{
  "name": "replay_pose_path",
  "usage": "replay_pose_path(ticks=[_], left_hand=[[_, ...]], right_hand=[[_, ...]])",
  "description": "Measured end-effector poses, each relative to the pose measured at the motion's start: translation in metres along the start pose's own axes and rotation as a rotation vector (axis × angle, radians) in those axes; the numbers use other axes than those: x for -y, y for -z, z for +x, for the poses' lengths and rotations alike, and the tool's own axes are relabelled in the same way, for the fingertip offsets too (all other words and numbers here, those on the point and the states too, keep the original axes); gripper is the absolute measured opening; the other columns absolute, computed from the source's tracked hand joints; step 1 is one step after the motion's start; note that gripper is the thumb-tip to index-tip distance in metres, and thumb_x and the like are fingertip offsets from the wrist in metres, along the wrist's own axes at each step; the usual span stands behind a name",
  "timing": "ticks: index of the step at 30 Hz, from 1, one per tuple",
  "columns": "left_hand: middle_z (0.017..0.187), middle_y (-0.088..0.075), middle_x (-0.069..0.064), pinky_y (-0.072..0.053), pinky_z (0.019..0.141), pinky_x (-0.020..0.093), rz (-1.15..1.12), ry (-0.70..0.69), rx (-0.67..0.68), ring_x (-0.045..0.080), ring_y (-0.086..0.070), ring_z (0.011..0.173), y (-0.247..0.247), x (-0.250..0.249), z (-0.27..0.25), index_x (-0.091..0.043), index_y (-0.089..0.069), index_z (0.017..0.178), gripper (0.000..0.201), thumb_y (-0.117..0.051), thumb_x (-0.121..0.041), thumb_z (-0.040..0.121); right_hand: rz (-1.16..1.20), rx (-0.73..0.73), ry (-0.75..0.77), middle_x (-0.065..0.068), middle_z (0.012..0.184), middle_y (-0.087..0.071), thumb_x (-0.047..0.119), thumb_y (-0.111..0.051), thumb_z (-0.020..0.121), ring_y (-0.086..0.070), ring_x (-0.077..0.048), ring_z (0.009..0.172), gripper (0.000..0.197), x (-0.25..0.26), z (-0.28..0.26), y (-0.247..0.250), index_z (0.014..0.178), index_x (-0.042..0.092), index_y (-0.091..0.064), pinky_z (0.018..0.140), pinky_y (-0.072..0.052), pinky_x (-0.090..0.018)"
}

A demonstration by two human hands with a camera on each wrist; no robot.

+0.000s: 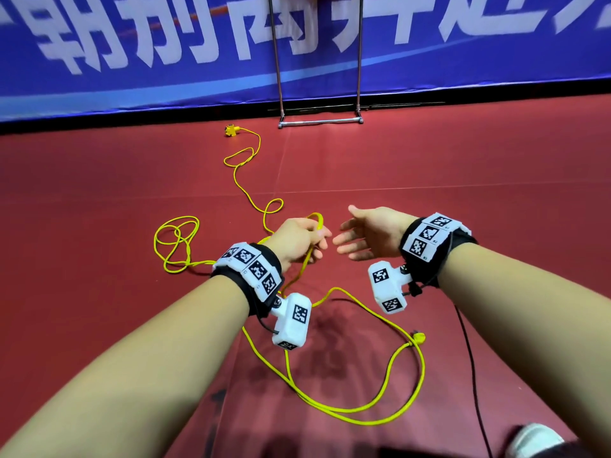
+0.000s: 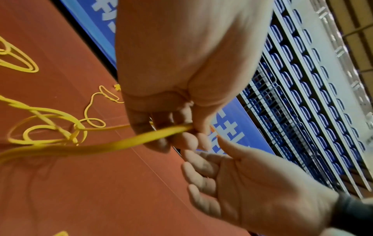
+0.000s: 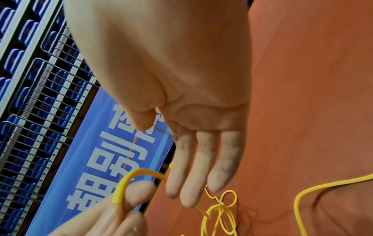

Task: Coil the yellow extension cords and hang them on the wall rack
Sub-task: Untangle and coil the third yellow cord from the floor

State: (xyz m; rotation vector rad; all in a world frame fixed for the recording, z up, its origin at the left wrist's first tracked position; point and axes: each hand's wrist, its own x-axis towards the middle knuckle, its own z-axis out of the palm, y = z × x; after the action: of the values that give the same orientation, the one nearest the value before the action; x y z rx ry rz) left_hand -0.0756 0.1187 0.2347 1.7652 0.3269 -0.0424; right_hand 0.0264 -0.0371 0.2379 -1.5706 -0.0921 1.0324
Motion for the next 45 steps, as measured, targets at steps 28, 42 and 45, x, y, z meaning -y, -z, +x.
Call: replay_pose_path(ticks=[28,42,45], left_hand=[[0.046,-0.058,-0.006,-0.047,0.052,0.025,-0.451,0.338,-0.213,0.013,-0.060,0.053,0.013,0.003,0.006,-0.012,-0.053,0.086,0.022,-0.038,-0.009,0.102],[0.083,-0.072,0.004,-0.041,0.048,0.018,0.166,0.027,0.356,0.011,-0.057,0.055,-0.019,-0.013,-0.013,-0.008,-0.064,0.112,0.017,-0.058,-0.006,0.096],[0.097,-0.073,0.001,-0.048,0.063,0.027,0.168,0.144,0.380,0.018,-0.069,0.079,-0.016,-0.020,-0.012,-0.012,-0.065,0.104,0.017,-0.058,-0.025,0.097]], right_hand=[[-0.342,0.389,0.104,-0.011,0.101,-0.071,0.008,-0.047,0.100,-0.067,-0.027,0.089,0.026,-0.004,-0.015,-0.012,0.117,0.013,-0.065,0.082,-0.051,-0.039],[-0.031,0.053,-0.051,-0.004,0.070,-0.057,0.022,-0.046,0.102,-0.060,-0.019,0.058,0.024,-0.003,-0.006,-0.003,0.082,0.011,-0.054,0.058,-0.057,-0.030],[-0.045,0.028,0.032,0.000,0.068,-0.069,0.011,-0.039,0.103,-0.062,-0.015,0.065,0.023,0.001,-0.005,0.002,0.088,0.012,-0.056,0.068,-0.052,-0.030]])
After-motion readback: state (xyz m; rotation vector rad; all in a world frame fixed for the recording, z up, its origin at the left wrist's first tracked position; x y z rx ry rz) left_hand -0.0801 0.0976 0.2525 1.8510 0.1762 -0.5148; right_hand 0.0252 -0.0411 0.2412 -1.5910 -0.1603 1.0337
